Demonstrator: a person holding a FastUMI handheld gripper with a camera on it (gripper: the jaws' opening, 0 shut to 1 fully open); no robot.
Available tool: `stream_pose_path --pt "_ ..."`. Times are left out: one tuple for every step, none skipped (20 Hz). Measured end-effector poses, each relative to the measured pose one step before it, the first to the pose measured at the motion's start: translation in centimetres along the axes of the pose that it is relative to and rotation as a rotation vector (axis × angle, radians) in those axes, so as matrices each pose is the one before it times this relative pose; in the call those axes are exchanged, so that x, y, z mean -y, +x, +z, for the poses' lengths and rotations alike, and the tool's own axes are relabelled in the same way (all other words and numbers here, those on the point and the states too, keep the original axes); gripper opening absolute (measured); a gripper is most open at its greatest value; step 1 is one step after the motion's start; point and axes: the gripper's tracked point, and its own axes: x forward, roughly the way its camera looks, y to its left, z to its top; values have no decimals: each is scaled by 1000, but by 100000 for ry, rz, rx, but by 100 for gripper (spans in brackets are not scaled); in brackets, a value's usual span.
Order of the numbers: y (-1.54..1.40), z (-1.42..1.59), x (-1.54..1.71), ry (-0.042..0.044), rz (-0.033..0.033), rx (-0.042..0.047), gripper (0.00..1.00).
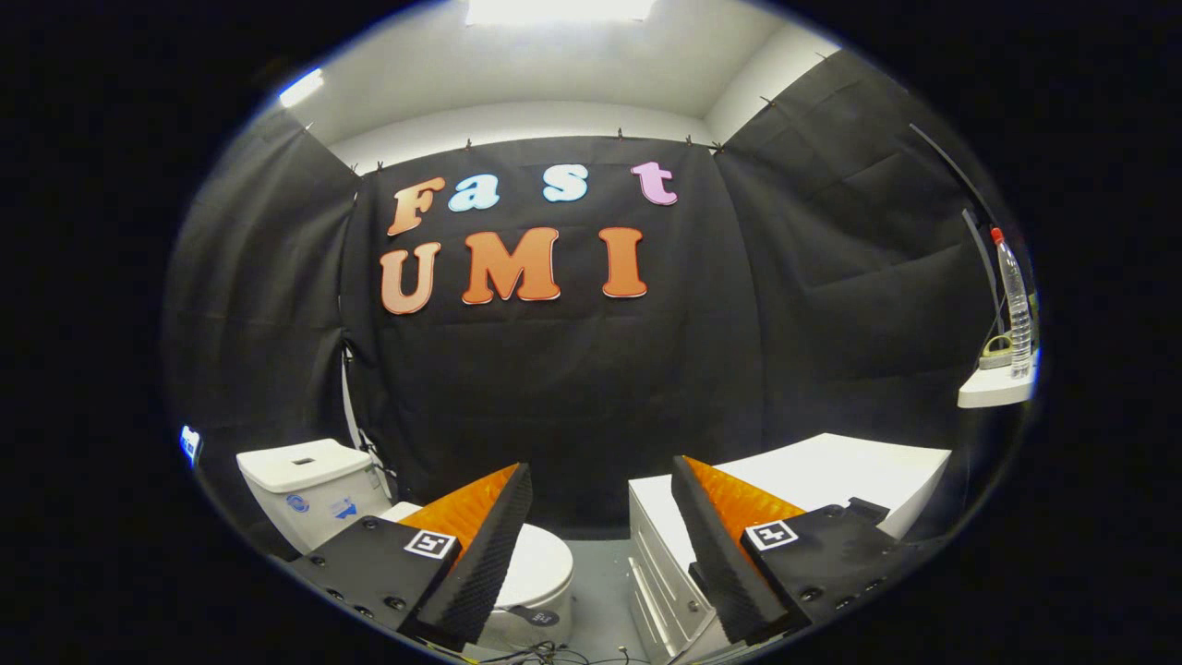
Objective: Open the toilet lid.
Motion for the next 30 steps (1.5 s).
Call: stream_pose_path --pt "-2 219 78 -1229 -440 683 98" --pt "-72 146 323 -1167 -576 603 98" --pt "-30 -13 102 -727 -432 38 98" --pt "5 -67 -31 -244 -64 -231 98" --pt "50 -132 -33 30 18 -491 98" --pt "21 -136 -41 1 81 -388 98" --pt "-44 -58 -22 -107 -62 -134 98" --pt "39 -19 81 -372 -127 -32 98" --pt "20 76 -11 -533 -22 269 98" --pt "123 120 -46 -577 -96 354 98" --pt "101 36 -95 35 -493 -424 98" --pt "-3 193 -117 1184 -696 -163 98" --pt "-81 724 -312 2406 -370 1336 98" --pt "131 767 -780 1736 677 1091 98" --pt "119 320 -763 763 669 386 97" --pt "311 458 -356 735 -106 1041 98" --pt "337 628 -486 1335 20 1825 98" --pt "387 382 -819 1925 360 1198 98" --pt "190 -478 -1029 2563 1155 -1093 98" --pt "362 -1380 -1113 2904 1405 -1557 98" --pt "406 -1133 -961 4548 745 -570 98" --pt "204 -1581 -813 5088 926 -698 98" --pt "380 -2056 -540 4008 154 -1147 98" --pt "332 -2660 22 2104 -719 -3602 98" --pt "389 -2653 248 502 -1093 -3757 98" --pt "489 -2246 721 -572 -2166 -2241 98" --pt "309 -1465 812 -592 -1832 -893 98" --pt "216 -1069 527 848 -1876 -1620 98" --pt "82 -1375 679 2161 -1605 -2010 98" --pt "62 -1384 763 2899 -1264 -2510 98"
